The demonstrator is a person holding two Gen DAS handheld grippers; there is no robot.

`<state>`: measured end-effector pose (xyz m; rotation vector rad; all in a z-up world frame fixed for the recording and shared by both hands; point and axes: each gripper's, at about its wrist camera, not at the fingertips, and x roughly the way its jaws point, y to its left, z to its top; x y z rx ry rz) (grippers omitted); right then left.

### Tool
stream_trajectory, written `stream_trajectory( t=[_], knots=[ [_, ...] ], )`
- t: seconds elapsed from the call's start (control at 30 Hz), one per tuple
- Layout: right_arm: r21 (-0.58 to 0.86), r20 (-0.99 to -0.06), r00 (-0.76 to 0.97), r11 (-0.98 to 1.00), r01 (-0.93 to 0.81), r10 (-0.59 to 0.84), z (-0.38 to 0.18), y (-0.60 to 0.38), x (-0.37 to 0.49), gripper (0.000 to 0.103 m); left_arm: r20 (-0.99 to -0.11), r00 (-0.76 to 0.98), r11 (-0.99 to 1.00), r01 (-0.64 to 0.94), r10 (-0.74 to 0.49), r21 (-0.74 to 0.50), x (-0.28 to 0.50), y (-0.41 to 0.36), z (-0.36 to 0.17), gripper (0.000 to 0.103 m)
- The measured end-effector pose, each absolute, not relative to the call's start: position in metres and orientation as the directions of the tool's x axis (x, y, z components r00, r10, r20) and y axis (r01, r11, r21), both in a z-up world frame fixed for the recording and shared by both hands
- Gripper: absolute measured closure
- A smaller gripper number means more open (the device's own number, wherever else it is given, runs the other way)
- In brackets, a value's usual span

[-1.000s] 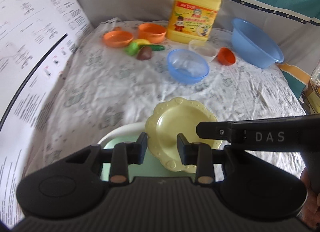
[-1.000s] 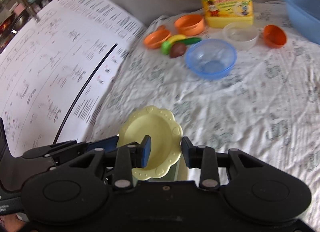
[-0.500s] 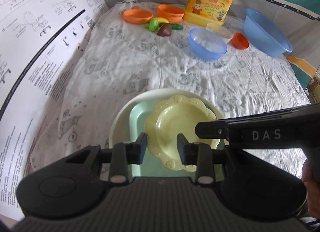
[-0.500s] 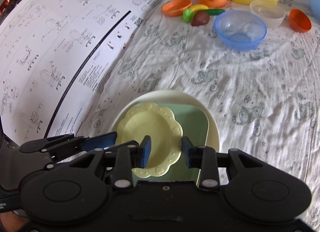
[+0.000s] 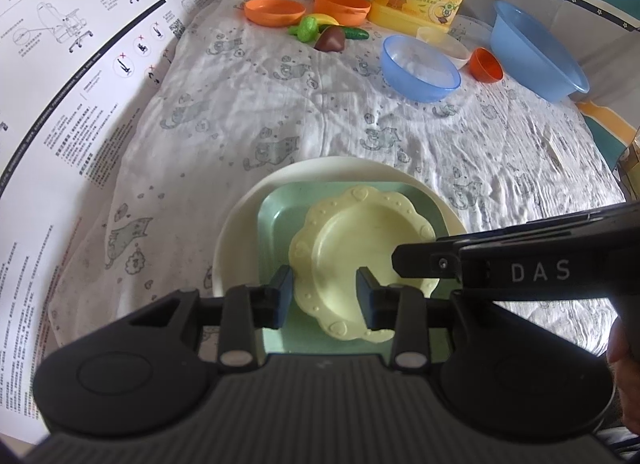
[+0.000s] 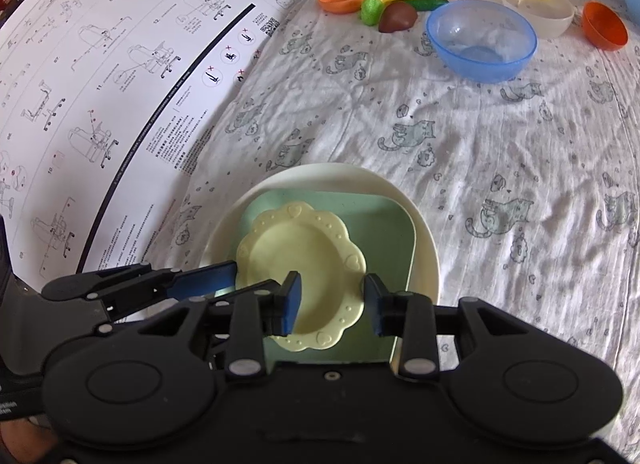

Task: Organize plates and bowls
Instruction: 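Carry the yellow plate with both grippers and lower it into the green tray, then open both grippers to release the yellow plate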

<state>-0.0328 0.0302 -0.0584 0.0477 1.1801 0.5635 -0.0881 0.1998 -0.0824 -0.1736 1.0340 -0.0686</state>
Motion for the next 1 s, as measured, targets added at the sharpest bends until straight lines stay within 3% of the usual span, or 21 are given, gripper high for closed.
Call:
stream_trajectory(
  t=[0.07, 0.13, 0.17, 0.2, 0.27, 1.0],
  knots=[
    [0.313, -0.852, 0.282, 0.860, -0.402, 0.441, -0.054, 0.029, -0.033, 0.030, -0.842, 0.526, 0.986, -0.038, -0.119, -0.163, -0.089, 0.201, -0.080, 0.036],
    [0.291, -0.839, 0.324, 0.865, -0.409, 0.436, -0.047, 0.026, -0.033, 0.010, -0.831, 0.549, 0.989, -0.054, -0.086, -0.138, -0.090, 0.205, -0.075, 0.020],
    [0.285, -0.831, 0.342, 0.865, -0.414, 0.438, -0.043, 0.024, -0.033, 0.006, -0.824, 0.561, 0.989, -0.062, -0.078, -0.135, -0.091, 0.208, -0.073, 0.010],
    [0.281, -0.825, 0.355, 0.865, -0.416, 0.439, -0.040, 0.022, -0.033, 0.005, -0.818, 0.571, 0.988, -0.071, -0.072, -0.136, -0.091, 0.210, -0.071, 0.003],
    [0.271, -0.824, 0.368, 0.870, -0.412, 0.431, -0.036, 0.018, -0.032, 0.000, -0.808, 0.585, 0.986, -0.087, -0.066, -0.143, -0.092, 0.215, -0.067, 0.001],
    [0.279, -0.815, 0.420, 0.905, -0.320, 0.400, -0.033, -0.021, -0.021, 0.000, -0.822, 0.567, 0.989, -0.085, -0.050, -0.120, -0.073, 0.196, -0.062, 0.000]
  ],
)
